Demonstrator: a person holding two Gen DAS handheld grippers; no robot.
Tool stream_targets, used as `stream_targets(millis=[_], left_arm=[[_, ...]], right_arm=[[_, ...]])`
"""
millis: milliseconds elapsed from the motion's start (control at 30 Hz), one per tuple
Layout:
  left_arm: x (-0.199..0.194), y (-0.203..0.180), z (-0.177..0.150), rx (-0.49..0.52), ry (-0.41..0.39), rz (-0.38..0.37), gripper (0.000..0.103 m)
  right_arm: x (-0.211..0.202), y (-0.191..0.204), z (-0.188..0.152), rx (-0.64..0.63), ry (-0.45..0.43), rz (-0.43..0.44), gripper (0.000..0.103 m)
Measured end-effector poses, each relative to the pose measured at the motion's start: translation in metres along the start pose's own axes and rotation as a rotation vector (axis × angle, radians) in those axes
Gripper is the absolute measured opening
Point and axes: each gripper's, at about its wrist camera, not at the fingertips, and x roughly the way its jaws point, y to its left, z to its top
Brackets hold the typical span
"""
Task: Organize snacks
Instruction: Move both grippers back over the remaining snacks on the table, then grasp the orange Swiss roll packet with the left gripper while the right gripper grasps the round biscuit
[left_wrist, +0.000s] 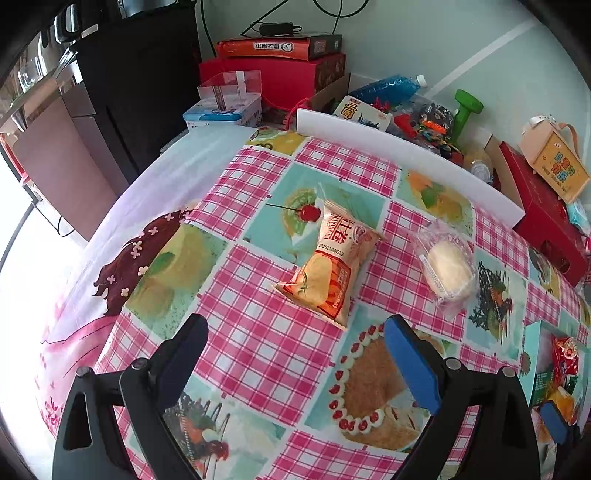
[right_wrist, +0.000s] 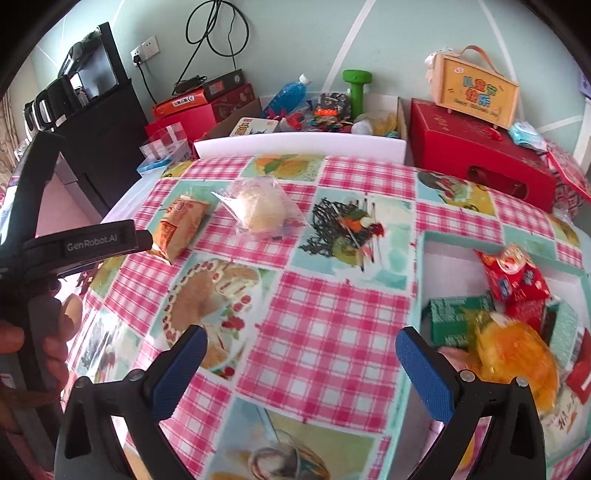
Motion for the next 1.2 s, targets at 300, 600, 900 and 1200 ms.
stream_targets(millis=[300,600,900,1200], left_arm=[[0.026,0.016,0.015,-0.008,0.009,-0.057,0.096],[0.039,0.006,0.035,0.022,0.033,-0.19,0.096],[0.059,0.003,0.055,0.026,0.083,-0.227,0.094],[0.073,-0.003,0.059,0.038,0.12,-0.254,0.077]], right_arm=[[0.043,0.003,0.055,0.013,0.072,0.025,0.103],[0.08,0.007,0.092,-0.008,0.149,0.025,0.103],[0.118,0.024,0.116,-0.107,0.208,0.006,0.103],[0.143,0.046,0.119,-0.184,0.238,-0.012,0.085]])
